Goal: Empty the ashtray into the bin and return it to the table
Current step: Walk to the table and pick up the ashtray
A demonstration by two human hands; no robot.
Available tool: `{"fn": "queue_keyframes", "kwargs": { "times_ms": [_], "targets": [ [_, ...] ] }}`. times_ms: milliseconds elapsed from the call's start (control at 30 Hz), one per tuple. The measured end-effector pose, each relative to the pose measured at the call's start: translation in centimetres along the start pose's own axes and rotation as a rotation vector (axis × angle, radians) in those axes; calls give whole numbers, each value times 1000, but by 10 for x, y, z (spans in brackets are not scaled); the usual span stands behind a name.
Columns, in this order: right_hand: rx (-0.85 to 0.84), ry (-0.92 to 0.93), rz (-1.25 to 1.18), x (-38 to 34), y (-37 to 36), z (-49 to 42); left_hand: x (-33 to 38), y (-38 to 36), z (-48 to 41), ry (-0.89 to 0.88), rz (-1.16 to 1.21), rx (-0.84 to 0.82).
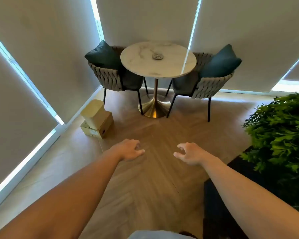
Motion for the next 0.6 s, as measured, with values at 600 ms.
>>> {"fn": "queue_keyframes", "kwargs": {
  "times_ms": [600],
  "targets": [
    [-286, -149, -70, 38, -114, -20, -45, -117, 4, 78, 225, -309]
  ]
}}
Point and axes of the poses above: each hand's wrist, its own z-axis away from the middle knuckle, its own y-axis out of the back of the hand, x = y × z, the point moved 1 cm from there along -z, towards the middle knuckle, and after that the axes turned 2 degrees about -y, right-handed, at the moved point
